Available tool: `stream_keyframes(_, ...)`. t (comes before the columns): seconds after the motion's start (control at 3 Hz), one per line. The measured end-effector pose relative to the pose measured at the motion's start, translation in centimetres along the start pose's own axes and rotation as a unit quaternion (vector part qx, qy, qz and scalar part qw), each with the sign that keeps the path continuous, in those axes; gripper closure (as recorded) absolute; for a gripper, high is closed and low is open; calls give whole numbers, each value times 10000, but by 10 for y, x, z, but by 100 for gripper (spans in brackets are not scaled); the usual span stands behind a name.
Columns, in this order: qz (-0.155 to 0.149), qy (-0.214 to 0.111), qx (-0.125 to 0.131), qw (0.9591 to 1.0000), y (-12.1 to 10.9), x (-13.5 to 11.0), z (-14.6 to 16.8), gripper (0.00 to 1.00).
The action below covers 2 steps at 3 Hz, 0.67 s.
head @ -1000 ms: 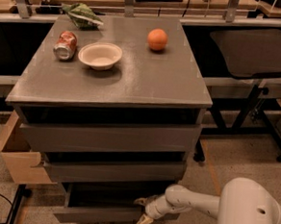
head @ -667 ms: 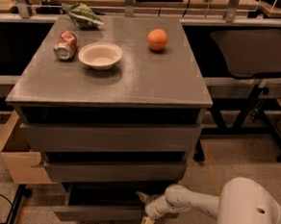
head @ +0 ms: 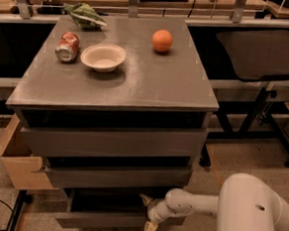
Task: Open bottom drawer
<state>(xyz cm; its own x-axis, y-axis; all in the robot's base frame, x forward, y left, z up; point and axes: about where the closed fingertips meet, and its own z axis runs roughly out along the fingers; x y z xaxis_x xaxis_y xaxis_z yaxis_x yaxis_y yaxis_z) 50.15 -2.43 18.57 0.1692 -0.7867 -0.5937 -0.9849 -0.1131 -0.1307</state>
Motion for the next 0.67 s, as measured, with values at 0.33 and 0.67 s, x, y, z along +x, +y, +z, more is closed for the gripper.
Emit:
stream_keyframes(0.33, 134, 214, -44, 9997, -2, 12, 7, 15)
stream_keyframes(0.67, 330, 309, -87, 9989, 4, 25, 11, 38)
